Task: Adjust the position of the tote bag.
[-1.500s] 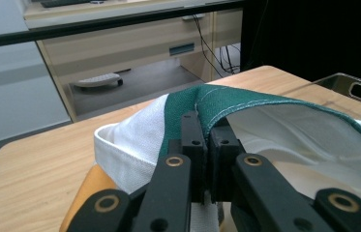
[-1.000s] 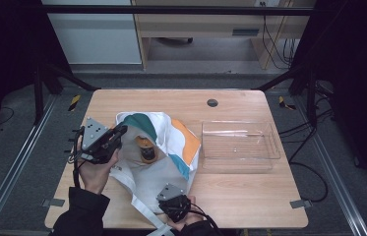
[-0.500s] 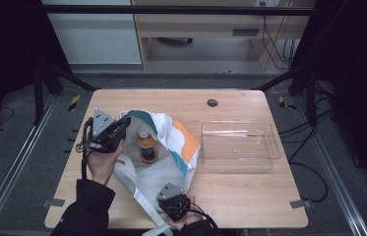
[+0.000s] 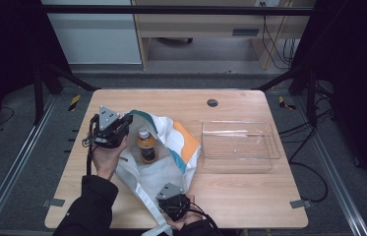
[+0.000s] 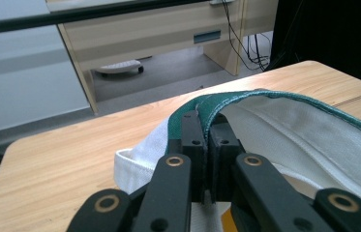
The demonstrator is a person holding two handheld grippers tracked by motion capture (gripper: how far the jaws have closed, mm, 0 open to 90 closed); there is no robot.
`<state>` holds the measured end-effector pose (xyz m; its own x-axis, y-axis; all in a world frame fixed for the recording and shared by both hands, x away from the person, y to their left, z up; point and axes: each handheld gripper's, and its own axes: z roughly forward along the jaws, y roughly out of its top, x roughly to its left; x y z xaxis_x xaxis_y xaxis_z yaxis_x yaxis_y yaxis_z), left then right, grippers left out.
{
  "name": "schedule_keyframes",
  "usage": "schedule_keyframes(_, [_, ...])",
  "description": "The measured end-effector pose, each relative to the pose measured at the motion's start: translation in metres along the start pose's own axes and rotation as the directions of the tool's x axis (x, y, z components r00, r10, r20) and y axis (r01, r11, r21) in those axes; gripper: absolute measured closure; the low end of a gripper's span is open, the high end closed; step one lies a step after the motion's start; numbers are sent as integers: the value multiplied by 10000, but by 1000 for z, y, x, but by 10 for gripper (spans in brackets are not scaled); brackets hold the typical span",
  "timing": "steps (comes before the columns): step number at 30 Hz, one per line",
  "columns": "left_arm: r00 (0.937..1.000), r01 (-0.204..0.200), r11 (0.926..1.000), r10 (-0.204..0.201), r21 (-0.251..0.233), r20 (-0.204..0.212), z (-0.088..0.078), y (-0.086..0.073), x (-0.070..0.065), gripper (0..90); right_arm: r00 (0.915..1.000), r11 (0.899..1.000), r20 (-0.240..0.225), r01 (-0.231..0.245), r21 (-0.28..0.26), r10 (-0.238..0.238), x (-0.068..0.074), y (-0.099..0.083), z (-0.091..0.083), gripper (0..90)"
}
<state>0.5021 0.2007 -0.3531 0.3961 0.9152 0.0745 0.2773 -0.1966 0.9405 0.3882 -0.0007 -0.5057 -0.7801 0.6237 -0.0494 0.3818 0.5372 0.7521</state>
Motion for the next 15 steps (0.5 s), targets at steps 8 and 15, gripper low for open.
schedule_keyframes(8, [9999, 86, 9998, -85, 162, -57, 9, -4, 4, 876, 10000, 10000, 8, 25, -20, -25, 0, 0, 0, 900])
schedule_keyframes(15, [9998, 180, 9992, -176, 348, -124, 18, -10, 5, 876, 10000, 10000, 12, 63, 18, -63, 0, 0, 0, 900])
